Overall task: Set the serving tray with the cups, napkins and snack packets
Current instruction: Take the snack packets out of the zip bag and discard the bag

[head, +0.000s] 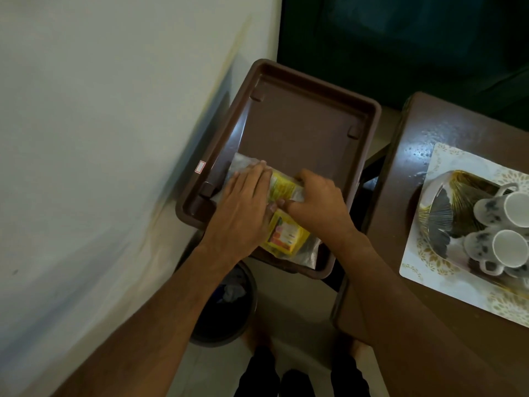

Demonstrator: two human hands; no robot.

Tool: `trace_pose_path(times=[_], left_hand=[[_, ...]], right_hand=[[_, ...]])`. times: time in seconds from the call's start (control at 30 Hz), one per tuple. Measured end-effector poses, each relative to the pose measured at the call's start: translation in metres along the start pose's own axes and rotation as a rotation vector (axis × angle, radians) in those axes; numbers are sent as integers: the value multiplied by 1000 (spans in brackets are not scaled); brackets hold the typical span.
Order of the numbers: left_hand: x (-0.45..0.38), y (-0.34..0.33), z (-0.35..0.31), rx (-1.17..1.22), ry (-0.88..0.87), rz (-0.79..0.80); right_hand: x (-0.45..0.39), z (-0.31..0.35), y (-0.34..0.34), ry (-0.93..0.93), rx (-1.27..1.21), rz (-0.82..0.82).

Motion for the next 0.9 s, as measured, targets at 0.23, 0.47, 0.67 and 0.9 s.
trace_pose_path(times=[0.23,0.47,0.67,0.9], left_hand=[[-5,10,32,468,417,-93],[-9,-32,14,1413,722,191],[-16,-31,4,1561,738,201],[-24,-31,-12,1674,720,291]], right_hand=[[11,-28,42,-163,-652,-292],[15,-50,37,-323,-1153,-254],[17,-52,40,-314,-1167,-187],[13,-46,40,-345,-1264,-161]])
Point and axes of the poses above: each hand's wrist, its own x-axis away from the middle knuckle, its own y-axis out of the back of the hand, z = x × y, the point moved 9 cm from there along -x, towards the middle knuckle, and after that the axes turned 11 degrees about -x, right-handed, at the moved point
